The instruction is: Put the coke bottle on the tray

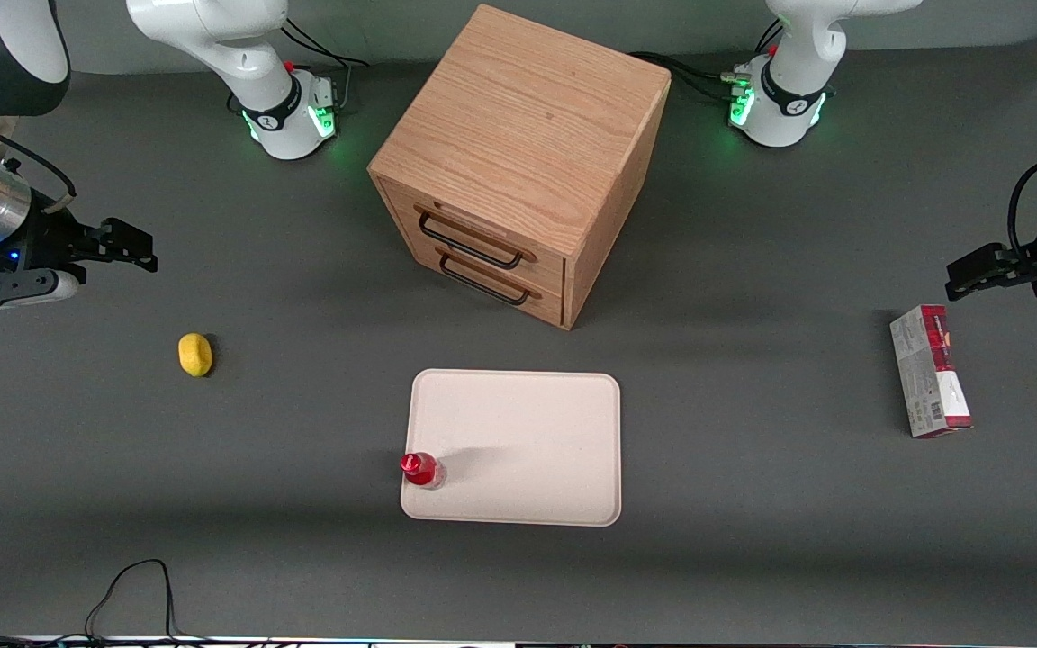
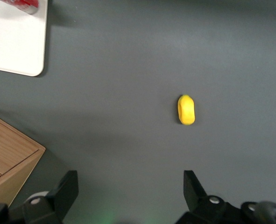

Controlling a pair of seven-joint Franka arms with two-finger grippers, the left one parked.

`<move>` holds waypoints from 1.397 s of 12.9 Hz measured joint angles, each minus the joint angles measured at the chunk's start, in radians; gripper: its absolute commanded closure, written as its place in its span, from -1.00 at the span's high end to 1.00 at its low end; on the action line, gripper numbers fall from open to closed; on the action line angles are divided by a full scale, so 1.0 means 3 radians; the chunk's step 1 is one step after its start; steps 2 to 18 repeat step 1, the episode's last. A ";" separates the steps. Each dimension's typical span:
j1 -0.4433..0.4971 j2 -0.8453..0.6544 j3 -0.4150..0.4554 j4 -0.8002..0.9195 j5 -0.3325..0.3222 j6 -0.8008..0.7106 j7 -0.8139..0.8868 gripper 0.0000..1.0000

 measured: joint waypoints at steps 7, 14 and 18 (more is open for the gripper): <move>-0.0006 -0.0006 -0.0020 -0.0008 0.0005 0.0000 0.0000 1.00; -0.0006 -0.0006 -0.0020 -0.0008 0.0005 0.0000 0.0000 1.00; -0.0006 -0.0006 -0.0020 -0.0008 0.0005 0.0000 0.0000 1.00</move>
